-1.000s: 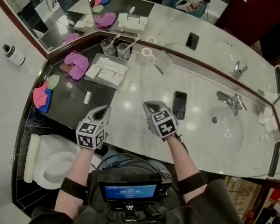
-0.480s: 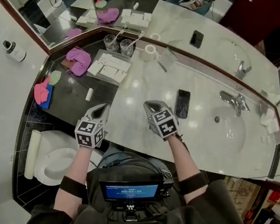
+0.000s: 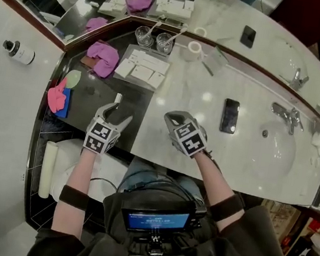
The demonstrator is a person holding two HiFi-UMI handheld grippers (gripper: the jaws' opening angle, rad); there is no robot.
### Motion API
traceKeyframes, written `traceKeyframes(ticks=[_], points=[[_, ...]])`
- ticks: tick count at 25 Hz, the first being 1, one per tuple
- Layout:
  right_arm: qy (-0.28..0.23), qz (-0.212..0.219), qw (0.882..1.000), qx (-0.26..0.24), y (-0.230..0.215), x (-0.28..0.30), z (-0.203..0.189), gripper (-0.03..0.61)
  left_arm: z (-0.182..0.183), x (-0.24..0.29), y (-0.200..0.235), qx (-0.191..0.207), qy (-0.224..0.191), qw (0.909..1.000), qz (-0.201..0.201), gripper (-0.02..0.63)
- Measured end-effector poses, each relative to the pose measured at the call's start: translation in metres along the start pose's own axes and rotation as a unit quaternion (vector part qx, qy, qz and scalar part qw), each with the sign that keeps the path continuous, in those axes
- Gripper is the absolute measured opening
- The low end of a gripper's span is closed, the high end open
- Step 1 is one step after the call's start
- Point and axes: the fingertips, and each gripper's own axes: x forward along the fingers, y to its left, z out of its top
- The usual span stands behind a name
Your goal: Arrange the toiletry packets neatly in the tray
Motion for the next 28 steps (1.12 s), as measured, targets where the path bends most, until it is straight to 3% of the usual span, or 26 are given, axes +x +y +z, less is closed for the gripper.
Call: traceKeyframes(ticks=[2, 4, 8, 12, 16, 22, 28], points=[[0.005, 0.007, 1.000, -0.002, 0.006, 0.015, 0.005, 0.008, -0.011, 0.005, 0.009, 0.054, 0.039, 0.9975, -0.024, 0.301], [0.010, 0.013, 1.000, -0.003, 0.011, 0.029, 0.009, 0.007, -0.032, 0.013, 0.019, 0.119, 0.083, 0.9883, -0.047, 0.354], [0.021, 0.019, 1.000, 0.003, 0.018, 0.049, 0.009, 0.008, -0.069, 0.028, 0.039, 0.262, 0.150, 0.9486, -0.094, 0.393], [0.034, 0.019, 0.999, 0.014, 0.020, 0.063, 0.004, 0.008, -0.086, 0.044, 0.058, 0.347, 0.171, 0.9118, -0.139, 0.393], [0.044, 0.010, 0.999, 0.030, 0.013, 0.071, -0.005, 0.008, -0.098, 0.062, 0.070, 0.391, 0.189, 0.8829, -0.179, 0.393], [0.050, -0.002, 0.997, 0.052, 0.003, 0.082, -0.011, 0.008, -0.114, 0.080, 0.077, 0.418, 0.221, 0.8503, -0.231, 0.401], [0.048, -0.010, 0.996, 0.068, -0.007, 0.089, -0.011, 0.008, -0.136, 0.086, 0.074, 0.405, 0.260, 0.8333, -0.272, 0.403]])
